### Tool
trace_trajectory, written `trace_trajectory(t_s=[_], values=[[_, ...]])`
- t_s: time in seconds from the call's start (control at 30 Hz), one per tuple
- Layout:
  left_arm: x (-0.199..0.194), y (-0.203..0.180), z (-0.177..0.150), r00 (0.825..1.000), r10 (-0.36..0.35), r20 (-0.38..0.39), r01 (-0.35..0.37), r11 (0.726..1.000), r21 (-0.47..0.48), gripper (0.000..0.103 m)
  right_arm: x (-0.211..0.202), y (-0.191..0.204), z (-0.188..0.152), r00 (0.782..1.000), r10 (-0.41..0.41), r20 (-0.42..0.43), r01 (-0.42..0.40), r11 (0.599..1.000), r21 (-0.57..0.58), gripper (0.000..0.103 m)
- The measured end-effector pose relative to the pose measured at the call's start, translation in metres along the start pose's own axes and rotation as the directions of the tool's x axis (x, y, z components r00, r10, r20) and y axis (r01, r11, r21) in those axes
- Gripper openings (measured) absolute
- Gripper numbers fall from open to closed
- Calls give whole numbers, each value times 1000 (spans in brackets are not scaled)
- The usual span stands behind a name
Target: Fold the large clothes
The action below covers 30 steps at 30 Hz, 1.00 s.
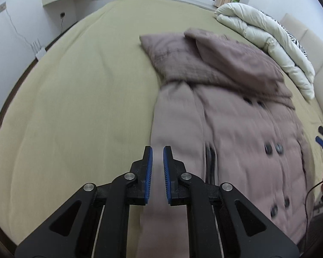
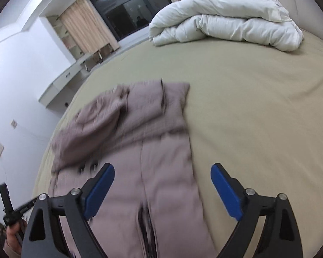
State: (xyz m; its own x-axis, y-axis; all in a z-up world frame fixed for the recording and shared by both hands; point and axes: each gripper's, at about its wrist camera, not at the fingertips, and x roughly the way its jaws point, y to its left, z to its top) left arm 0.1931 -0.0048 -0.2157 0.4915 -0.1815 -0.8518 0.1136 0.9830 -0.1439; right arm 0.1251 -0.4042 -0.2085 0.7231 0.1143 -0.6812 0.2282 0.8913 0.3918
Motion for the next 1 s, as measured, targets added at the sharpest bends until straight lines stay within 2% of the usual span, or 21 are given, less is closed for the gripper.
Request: trace_trajectory(t_s=[0.03,0.07,0.1,0.13,0.23,0.37,0.47,0.63,0.8,0.9,1.0], values=[[-7,6,-14,1000,-7,-10,7,1000,-11,29,-11,-2,-16,1000,-9,-14,9,1000,2,93],[-19,14,-41,1000,-18,-21,17,999,-37,59,-18,-5,-28,1000,-14,-26,14,1000,10,93],[-28,20,-56,999,-35,-27,34,997,-65,71,-27,-9,-42,999,-14,-37,15,1000,27,94],[-39,29,-78,998,-54,-24,51,995,-90,77,-34,-15,-54,999,-15,-52,18,999,49,94],[-62,41,-122,997,-60,-51,53,991,-125,77,-55,-33,-86,995,-32,-93,40,995,92,94],[-80,63,-163,989,-99,-109,77,979,-188,77,-80,-52,-117,992,-60,-111,73,991,115,94],[-87,68,-189,987,-72,-146,49,987,-153,77,-98,-64,-133,991,-57,-124,72,990,118,94],[-87,74,-222,975,-84,-207,55,988,-141,77,-111,-81,-151,983,-41,-181,62,992,112,94],[-75,66,-234,961,-100,-256,76,992,-100,77,-114,-98,-168,972,0,-236,38,987,158,94],[-71,62,-236,957,-80,-277,64,996,-64,78,-114,-101,-176,965,19,-261,23,987,160,94],[-69,67,-239,952,-92,-291,71,994,-82,78,-111,-100,-182,956,54,-287,-7,987,159,93]])
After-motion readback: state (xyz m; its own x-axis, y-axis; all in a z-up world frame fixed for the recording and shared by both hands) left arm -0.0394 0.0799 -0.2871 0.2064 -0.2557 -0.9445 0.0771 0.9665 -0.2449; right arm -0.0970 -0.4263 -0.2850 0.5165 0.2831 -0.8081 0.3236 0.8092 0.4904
